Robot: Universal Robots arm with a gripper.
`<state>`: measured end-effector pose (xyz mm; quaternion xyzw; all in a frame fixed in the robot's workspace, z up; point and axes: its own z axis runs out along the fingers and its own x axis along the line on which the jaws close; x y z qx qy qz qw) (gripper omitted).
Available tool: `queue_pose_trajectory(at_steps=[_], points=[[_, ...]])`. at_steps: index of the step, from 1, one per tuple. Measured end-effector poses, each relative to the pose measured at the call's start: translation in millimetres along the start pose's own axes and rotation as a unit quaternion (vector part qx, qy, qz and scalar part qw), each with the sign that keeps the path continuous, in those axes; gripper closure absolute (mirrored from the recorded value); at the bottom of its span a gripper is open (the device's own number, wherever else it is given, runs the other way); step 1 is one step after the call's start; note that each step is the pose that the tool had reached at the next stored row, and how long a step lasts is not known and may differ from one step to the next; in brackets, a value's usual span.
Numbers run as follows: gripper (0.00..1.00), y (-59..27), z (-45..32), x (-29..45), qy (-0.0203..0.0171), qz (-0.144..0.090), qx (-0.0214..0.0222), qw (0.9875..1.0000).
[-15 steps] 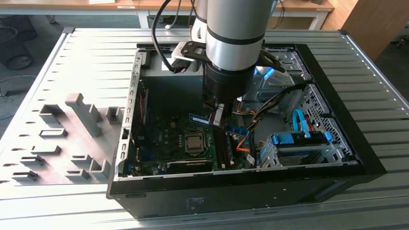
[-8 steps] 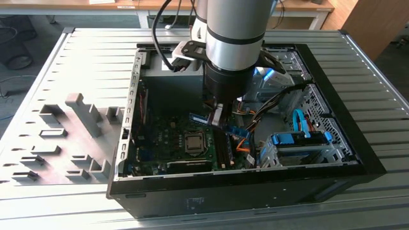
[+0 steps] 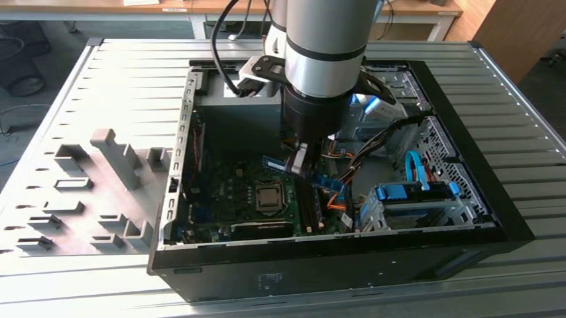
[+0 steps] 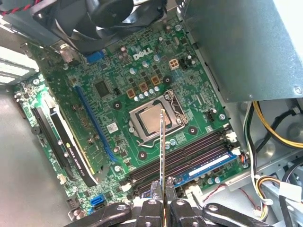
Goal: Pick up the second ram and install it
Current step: 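Insert the second ram into the second slot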
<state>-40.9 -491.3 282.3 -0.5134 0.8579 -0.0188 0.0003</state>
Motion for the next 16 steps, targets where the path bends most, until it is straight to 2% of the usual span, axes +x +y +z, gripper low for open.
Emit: queue_pose_trajectory(at_steps=[16], points=[[0.86,0.0,0.3,0.0,0.0082,0.045,0.0027,0.9990]])
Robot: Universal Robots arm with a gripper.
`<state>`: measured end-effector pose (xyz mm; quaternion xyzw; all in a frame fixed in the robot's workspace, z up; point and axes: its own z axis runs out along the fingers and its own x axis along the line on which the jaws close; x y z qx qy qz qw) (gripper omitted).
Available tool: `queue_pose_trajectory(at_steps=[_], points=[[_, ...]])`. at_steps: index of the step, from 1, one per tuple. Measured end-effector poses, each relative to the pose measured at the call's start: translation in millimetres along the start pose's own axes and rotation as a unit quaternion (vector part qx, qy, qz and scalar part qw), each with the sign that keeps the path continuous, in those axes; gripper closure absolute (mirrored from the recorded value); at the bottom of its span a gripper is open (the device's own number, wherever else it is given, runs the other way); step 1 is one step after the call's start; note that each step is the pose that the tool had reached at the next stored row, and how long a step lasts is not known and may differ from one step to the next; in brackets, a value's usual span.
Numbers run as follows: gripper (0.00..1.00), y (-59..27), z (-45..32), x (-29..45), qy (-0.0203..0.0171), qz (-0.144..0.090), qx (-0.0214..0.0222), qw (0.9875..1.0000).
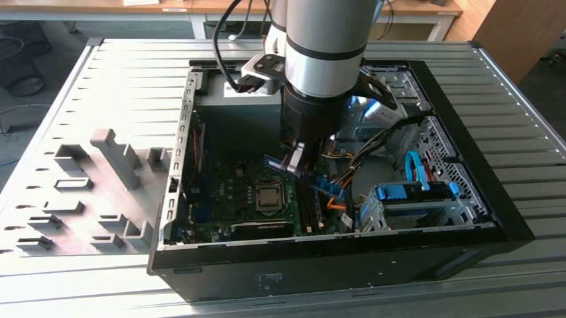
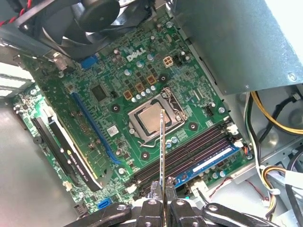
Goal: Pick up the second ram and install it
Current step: 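Insert the second ram into the second slot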
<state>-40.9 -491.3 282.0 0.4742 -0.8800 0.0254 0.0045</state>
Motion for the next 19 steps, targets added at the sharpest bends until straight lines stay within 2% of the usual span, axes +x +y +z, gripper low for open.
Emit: queue_pose_trajectory(at_steps=[11,19], points=[[0.86,0.0,0.2,0.0,0.0056,0.030,0.0019,0.9995],[0.86,0.0,0.4,0.0,0.0100,0.063,0.0029,0.9980]])
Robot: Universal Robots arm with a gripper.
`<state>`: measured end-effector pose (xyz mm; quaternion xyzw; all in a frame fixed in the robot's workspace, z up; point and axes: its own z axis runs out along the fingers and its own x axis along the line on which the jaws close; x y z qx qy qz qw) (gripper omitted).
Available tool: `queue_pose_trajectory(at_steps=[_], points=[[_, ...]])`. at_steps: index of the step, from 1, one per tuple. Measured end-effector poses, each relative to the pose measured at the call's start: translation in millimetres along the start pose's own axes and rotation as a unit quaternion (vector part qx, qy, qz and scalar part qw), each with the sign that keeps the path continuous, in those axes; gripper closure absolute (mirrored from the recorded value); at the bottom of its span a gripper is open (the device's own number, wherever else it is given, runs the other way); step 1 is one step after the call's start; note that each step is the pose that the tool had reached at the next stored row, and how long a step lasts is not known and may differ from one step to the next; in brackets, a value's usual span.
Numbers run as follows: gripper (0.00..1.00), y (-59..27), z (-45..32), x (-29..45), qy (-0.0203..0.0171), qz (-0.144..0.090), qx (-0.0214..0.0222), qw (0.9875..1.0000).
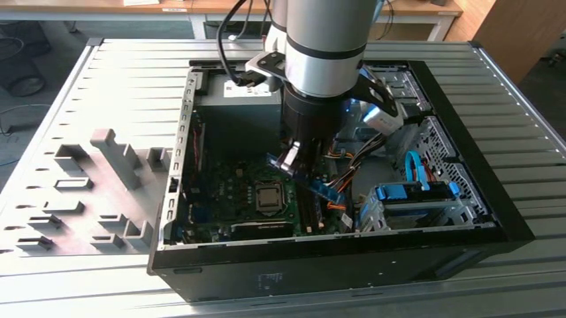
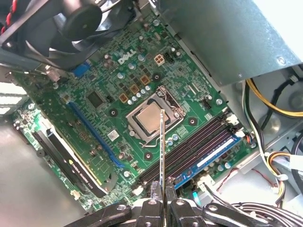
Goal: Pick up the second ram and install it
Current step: 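Insert the second ram into the second slot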
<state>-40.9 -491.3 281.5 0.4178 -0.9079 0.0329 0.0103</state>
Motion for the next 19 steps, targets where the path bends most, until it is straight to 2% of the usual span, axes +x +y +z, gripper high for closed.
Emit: queue_pose_trajectory(at_steps=[5,9,10,17,19], points=[[0.86,0.0,0.1,0.0,0.0026,0.022,0.0002,0.9998],[0.86,0.0,0.6,0.0,0.0030,0.039,-0.0011,0.9992],[0.86,0.0,0.7,0.0,0.0017,0.043,-0.0026,0.9991],[0.86,0.3,1.0,0.2,-0.0140,0.059,-0.0188,0.9980],[0.86,0.4,1.1,0.2,-0.0158,0.064,-0.0209,0.9976]])
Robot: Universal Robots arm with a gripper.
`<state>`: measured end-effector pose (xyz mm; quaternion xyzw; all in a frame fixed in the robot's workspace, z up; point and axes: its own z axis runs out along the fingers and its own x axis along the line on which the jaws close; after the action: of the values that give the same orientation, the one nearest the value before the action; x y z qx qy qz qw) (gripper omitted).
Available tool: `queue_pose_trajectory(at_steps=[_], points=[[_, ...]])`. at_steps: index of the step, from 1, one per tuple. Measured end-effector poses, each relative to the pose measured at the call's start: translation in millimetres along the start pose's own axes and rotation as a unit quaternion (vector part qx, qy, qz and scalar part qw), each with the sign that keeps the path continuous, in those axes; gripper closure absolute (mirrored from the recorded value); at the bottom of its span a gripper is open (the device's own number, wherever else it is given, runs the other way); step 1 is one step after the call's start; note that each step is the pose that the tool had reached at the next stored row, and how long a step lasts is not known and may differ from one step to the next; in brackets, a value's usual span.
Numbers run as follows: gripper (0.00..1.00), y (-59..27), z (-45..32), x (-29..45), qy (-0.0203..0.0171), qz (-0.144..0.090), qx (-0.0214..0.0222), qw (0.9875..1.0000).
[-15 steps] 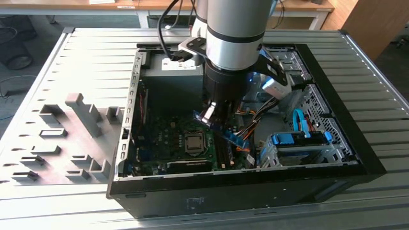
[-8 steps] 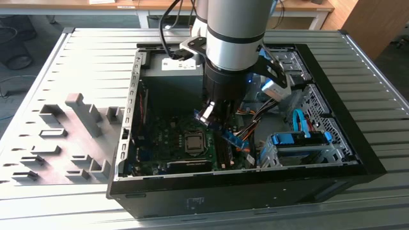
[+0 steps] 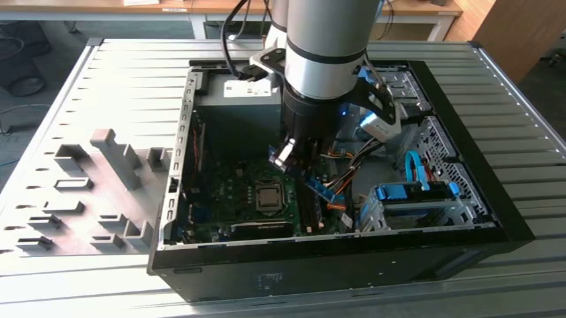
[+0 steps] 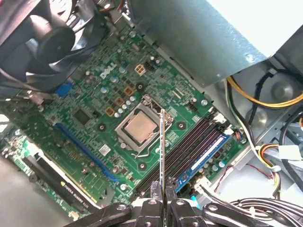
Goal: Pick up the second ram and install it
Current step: 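Insert the second ram into the second slot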
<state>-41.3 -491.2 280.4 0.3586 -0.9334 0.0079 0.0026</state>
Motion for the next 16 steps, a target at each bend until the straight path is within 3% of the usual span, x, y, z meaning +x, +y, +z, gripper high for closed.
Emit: queue_pose_trajectory(at_steps=[8,16], points=[[0.86,-0.1,0.7,0.0,0.0003,0.039,-0.0006,0.9992],[0.86,0.0,1.2,0.0,0.0008,0.081,-0.0011,0.9967]])
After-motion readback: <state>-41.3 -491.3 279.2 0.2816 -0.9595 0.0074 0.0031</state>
